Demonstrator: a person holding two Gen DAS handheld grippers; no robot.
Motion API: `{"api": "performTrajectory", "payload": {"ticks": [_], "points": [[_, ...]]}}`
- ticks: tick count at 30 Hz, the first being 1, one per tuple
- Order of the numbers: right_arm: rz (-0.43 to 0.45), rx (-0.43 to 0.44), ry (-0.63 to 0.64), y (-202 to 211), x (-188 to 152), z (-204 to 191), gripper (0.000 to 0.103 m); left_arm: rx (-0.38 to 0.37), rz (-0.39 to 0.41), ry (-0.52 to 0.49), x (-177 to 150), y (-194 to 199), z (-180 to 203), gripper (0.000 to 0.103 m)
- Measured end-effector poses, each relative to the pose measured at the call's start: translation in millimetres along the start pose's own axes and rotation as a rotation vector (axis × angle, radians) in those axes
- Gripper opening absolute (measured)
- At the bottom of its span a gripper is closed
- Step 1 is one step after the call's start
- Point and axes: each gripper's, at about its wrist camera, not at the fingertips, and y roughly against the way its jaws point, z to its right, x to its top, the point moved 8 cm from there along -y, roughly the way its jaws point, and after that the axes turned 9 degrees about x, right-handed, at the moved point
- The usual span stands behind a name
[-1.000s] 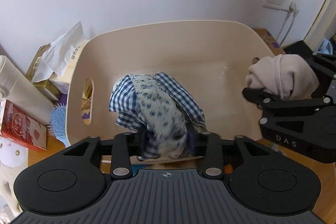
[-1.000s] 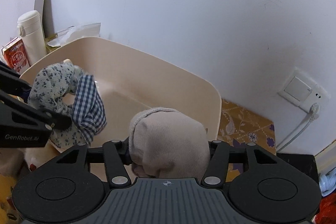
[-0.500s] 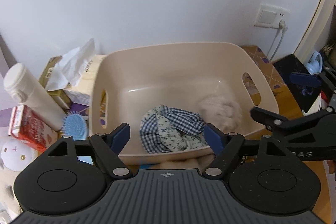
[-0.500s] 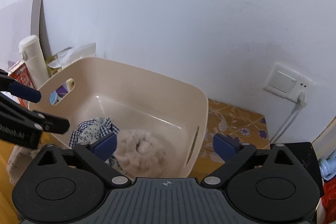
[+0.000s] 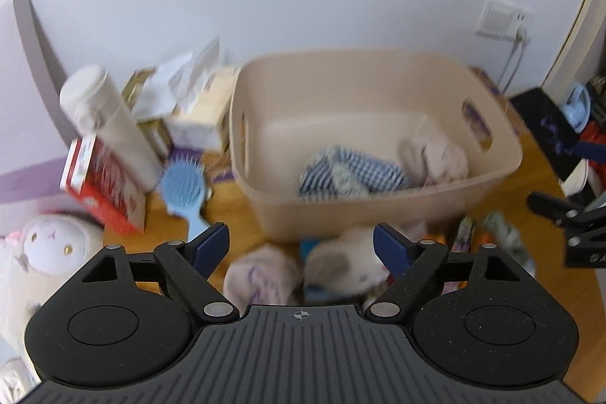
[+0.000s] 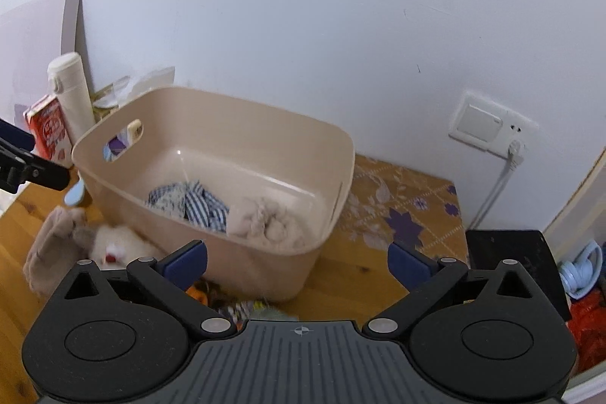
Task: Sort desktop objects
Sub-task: 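Reach the left tool to the lilac-printed sock while the right tool reaches the blue-white tea box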
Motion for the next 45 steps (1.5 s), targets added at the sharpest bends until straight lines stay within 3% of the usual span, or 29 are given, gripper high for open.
{"api": "performTrajectory", "payload": {"ticks": [14,30,42,44,45], "points": [[-0.116,-0.044,-0.007,0.2,-69.9,4.4,0.103,0.045,-0.129,0.039,-62.6,-27.0,-19.4,0.085],[-0.229,-0.051,-0.238,-29.0,-139.6,16.0,0.103,0.083,-0.193,0.059,-79.7,-71.3,-23.9,0.085],[-0.278,-0.067,-0.278,-49.5,-155.4,14.9,0.103,0.082,-0.221,0.091,-92.1,-93.4,-23.7,0.084],[-0.281,-0.071,-0.272,-51.6,-155.0,15.6,0.098,0.077,-0.225,0.084,-92.1,-95.6,-21.4,0.084],[-0.285,-0.076,-0.269,-52.4,-154.9,16.5,0.095,0.076,-0.226,0.08,-92.4,-96.1,-20.4,0.078]]}}
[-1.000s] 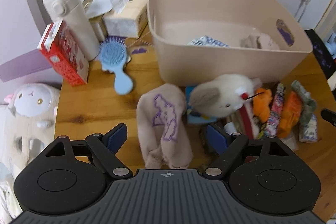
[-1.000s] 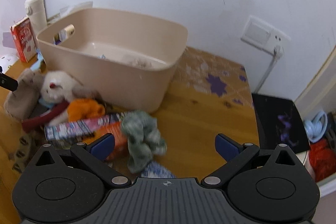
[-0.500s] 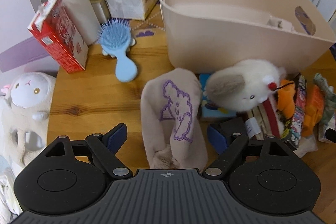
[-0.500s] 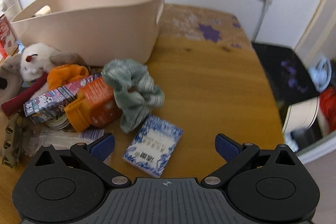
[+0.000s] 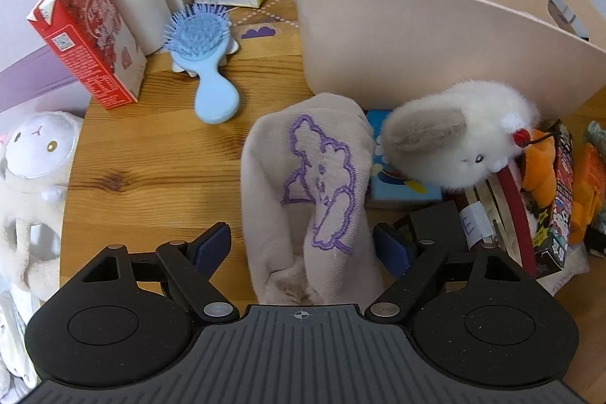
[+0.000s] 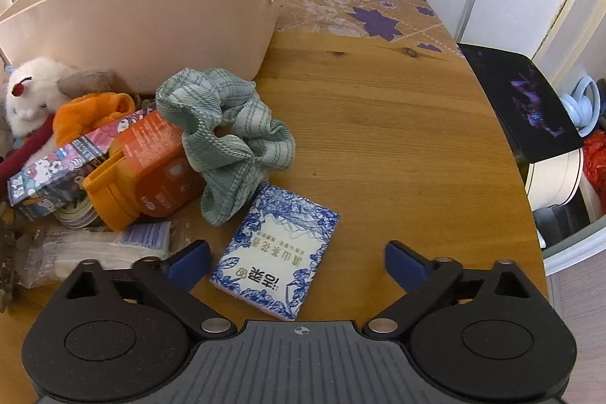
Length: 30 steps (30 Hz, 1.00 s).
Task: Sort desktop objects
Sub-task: 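Reach the left tool to the lilac-printed sock while the right tool reaches the blue-white tea box, then grasp the sock with the left tool while the right tool grasps the tea box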
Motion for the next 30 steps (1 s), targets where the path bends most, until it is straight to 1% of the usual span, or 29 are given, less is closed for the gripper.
{"api": "performTrajectory", "payload": {"ticks": [1,3,5,6,9,10,13,14,15,17,18,23,27,30], "points": [[0.003,-0.004,-0.002,-0.3,0.5,1.0,0.094,-0.002,0.001,-0.002,-0.1,-0.2,1.0,0.074],[0.011,-0.001,-0.009,0.0,0.9,1.6,0.091,-0.018,-0.01,-0.012,-1.1,-1.9,3.7,0.059],[0.017,0.01,-0.01,1.9,0.2,-0.5,0.085,-0.017,-0.007,-0.018,-2.0,-2.4,4.5,0.054],[0.019,0.016,-0.01,2.4,0.5,-1.1,0.08,-0.013,-0.001,-0.023,-2.1,-2.2,4.3,0.051],[0.024,0.037,-0.02,4.3,0.5,-3.0,0.072,-0.018,0.006,-0.021,-2.8,-1.4,2.6,0.045],[0.025,0.04,-0.026,4.4,1.0,-2.3,0.071,-0.021,0.007,-0.02,-3.2,-1.1,1.6,0.044],[0.033,0.036,-0.039,6.3,0.2,-0.8,0.063,-0.024,0.012,-0.019,-4.7,0.5,-0.8,0.039],[0.036,0.034,-0.043,6.9,0.1,0.2,0.06,-0.024,0.013,-0.018,-5.8,1.2,-1.6,0.038],[0.039,0.033,-0.049,8.1,-0.4,1.4,0.054,-0.025,0.014,-0.018,-6.8,1.8,-2.2,0.036],[0.043,0.029,-0.058,9.4,-0.9,3.4,0.046,-0.024,0.016,-0.018,-8.5,2.9,-3.2,0.033],[0.043,0.031,-0.063,10.0,-1.5,4.1,0.044,-0.025,0.018,-0.018,-9.5,4.0,-3.5,0.03],[0.044,0.021,-0.053,14.4,-7.2,4.0,0.043,-0.037,0.025,-0.017,-14.6,10.2,-5.7,0.025],[0.057,0.021,-0.052,21.9,-12.2,3.2,0.043,-0.039,0.025,-0.018,-17.4,16.5,-8.6,0.024],[0.073,0.025,-0.049,30.5,-13.2,2.0,0.043,-0.059,0.035,-0.012,-20.8,22.7,-9.3,0.024]]}}
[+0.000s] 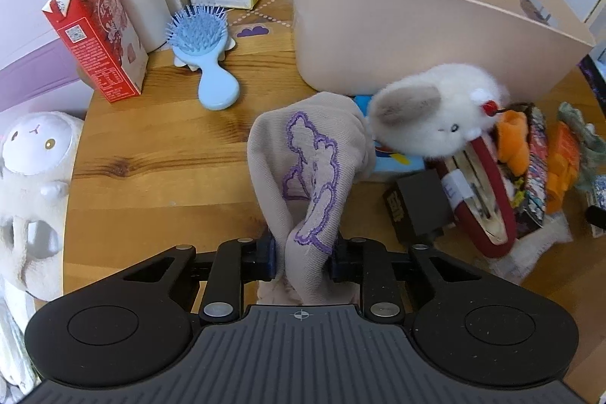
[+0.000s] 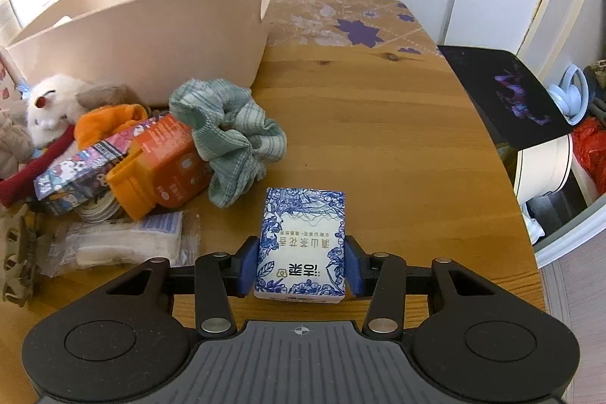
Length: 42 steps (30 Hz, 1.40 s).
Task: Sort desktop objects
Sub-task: 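Grasp the sock with the left tool while the right tool grasps the tea box, then carry sock and tea box over the basket and open both tools to release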
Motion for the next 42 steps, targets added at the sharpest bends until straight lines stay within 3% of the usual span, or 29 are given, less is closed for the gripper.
{"api": "performTrajectory", "payload": {"ticks": [13,19,31,42], "points": [[0.142,0.048,0.032,55.4,21.3,-15.8,0.043,-0.046,0.092,0.012,4.7,47.2,-9.0,0.024],[0.213,0.023,0.077,77.4,38.6,-22.7,0.043,-0.065,0.13,0.004,13.8,67.4,-9.6,0.024],[0.343,0.015,0.177,117.1,93.2,-36.3,0.043,-0.071,0.262,-0.046,63.9,110.9,-7.9,0.024],[0.383,0.011,0.229,115.4,137.9,-36.9,0.043,-0.059,0.334,-0.109,113.4,116.8,18.8,0.024]]}}
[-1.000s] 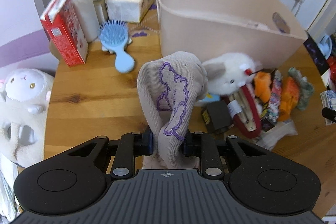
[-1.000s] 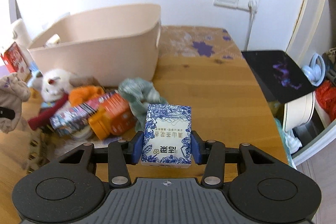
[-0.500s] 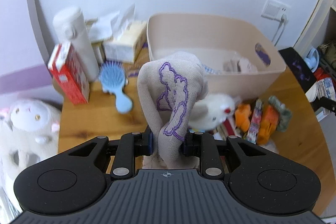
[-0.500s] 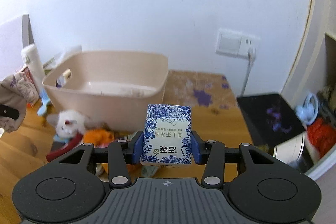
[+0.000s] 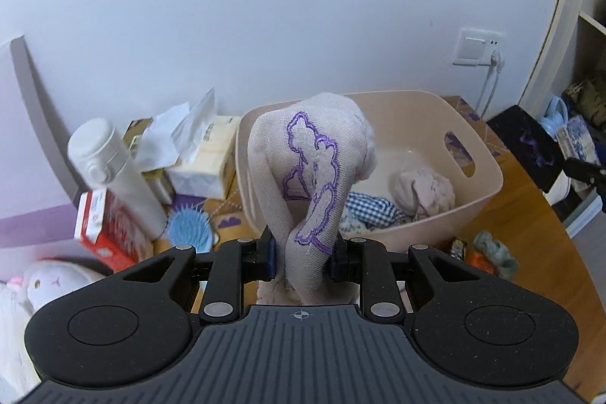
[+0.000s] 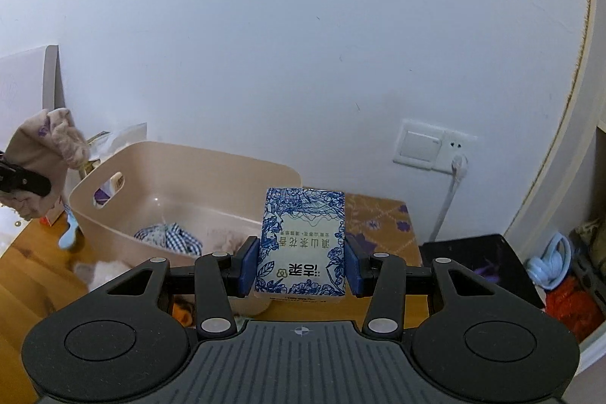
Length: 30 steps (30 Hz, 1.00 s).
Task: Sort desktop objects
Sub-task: 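Carry sock and tea box over the basket and open both tools to release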
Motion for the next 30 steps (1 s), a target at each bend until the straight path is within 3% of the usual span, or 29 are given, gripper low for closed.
{"api": "performTrajectory", "payload": {"ticks": [6,14,30], "points": [[0.017,0.014,0.015,-19.1,18.2,0.7,0.043,0.035,0.021,0.006,15.8,-18.8,12.9,0.024],[-0.007,0.066,0.007,-56.5,33.1,-3.1,0.043,0.048,-0.033,0.027,20.1,-56.4,34.7,0.024],[-0.164,0.132,0.04,-130.3,9.0,-17.7,0.043,0.071,-0.136,0.028,11.0,-101.2,63.2,0.024]]}}
